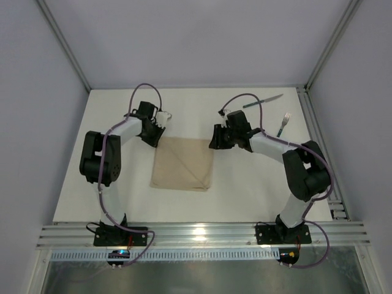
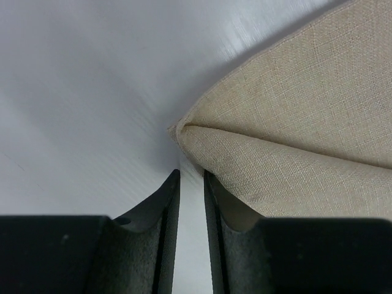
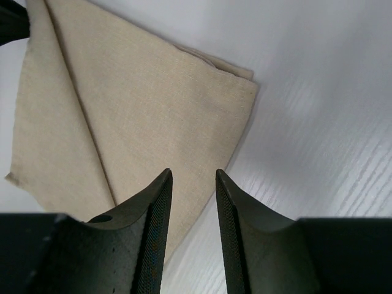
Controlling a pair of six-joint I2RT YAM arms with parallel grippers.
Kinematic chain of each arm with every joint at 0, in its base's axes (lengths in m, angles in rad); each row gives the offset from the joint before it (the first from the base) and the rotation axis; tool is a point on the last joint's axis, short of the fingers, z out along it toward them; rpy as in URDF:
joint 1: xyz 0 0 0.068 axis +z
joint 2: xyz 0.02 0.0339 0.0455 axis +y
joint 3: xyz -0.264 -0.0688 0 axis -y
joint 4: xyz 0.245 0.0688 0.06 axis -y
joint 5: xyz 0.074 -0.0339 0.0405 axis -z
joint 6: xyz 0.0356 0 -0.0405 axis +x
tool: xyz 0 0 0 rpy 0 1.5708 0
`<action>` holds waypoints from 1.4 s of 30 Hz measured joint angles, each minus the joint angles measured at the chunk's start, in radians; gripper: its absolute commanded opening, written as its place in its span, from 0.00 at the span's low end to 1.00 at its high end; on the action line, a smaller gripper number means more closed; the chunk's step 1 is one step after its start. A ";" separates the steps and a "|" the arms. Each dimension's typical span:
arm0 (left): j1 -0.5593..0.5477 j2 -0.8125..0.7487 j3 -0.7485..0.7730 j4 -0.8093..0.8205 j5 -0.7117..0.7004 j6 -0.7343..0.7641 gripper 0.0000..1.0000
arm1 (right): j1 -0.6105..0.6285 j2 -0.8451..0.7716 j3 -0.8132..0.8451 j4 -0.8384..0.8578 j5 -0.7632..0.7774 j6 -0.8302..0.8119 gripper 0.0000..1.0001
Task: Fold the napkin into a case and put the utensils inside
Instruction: Rotate the upper triangle-folded napkin at the center of the board, then pick up the upper triangle-folded napkin from the center of the board.
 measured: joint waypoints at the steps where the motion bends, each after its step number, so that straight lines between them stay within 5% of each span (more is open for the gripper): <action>1: 0.000 0.005 0.008 0.010 -0.005 0.003 0.26 | 0.000 -0.029 -0.009 -0.006 0.004 -0.008 0.39; 6: 0.002 -0.094 -0.071 0.015 -0.011 0.048 0.38 | 0.005 -0.216 -0.094 -0.024 -0.008 -0.080 0.39; 16: -0.066 -0.618 -0.329 -0.091 0.169 0.249 0.62 | 0.179 -0.347 -0.187 -0.044 -0.084 -0.222 0.39; 21: -0.180 -0.598 -0.477 -0.111 0.187 0.403 0.66 | 0.192 -0.347 -0.205 -0.028 -0.149 -0.246 0.39; 28: -0.198 -0.621 -0.623 -0.108 0.198 0.626 0.73 | 0.189 -0.319 -0.212 -0.015 -0.196 -0.249 0.35; 42: -0.203 -0.644 -0.702 -0.008 0.185 0.732 0.65 | 0.190 -0.307 -0.269 -0.017 -0.197 -0.255 0.34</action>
